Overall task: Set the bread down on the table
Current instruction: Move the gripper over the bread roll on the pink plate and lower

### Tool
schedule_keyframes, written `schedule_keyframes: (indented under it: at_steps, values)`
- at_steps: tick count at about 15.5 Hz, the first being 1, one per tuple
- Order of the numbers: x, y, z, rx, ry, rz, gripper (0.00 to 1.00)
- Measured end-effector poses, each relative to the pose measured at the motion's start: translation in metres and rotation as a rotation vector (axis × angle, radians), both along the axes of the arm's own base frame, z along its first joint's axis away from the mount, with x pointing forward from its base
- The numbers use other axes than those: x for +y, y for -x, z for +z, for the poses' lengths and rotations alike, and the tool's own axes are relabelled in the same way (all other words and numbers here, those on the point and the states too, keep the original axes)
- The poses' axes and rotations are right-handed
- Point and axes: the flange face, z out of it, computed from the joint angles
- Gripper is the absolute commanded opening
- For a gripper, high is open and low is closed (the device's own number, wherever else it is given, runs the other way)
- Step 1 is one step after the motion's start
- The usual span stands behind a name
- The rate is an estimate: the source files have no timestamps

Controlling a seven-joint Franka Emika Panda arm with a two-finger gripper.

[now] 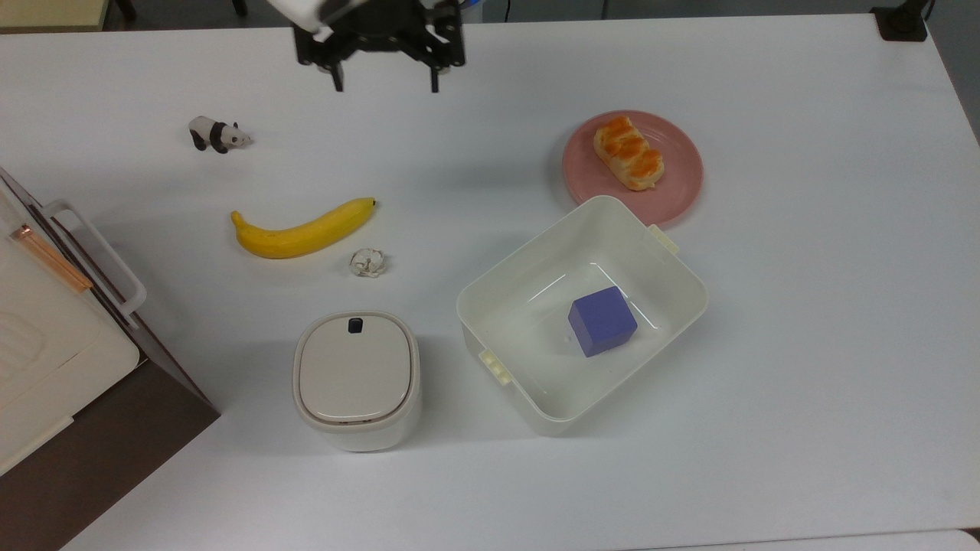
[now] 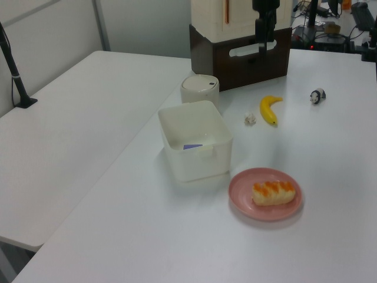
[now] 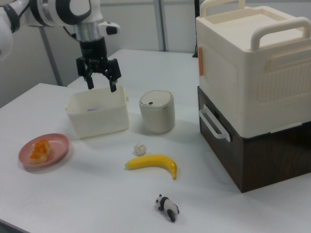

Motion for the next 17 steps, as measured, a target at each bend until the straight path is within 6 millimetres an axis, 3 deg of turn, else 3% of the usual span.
schedule_keyframes:
  at_steps: [4,9,11,17]
  values:
    - [0.045,0.006,-0.039,0.074,0.071,0.097,1.00]
    - [0.058,0.025,-0.046,0.059,0.093,0.129,1.00]
    - [0.074,0.036,-0.056,0.081,0.107,0.162,1.00]
    - [0.146,0.068,-0.116,0.128,0.159,0.325,1.00]
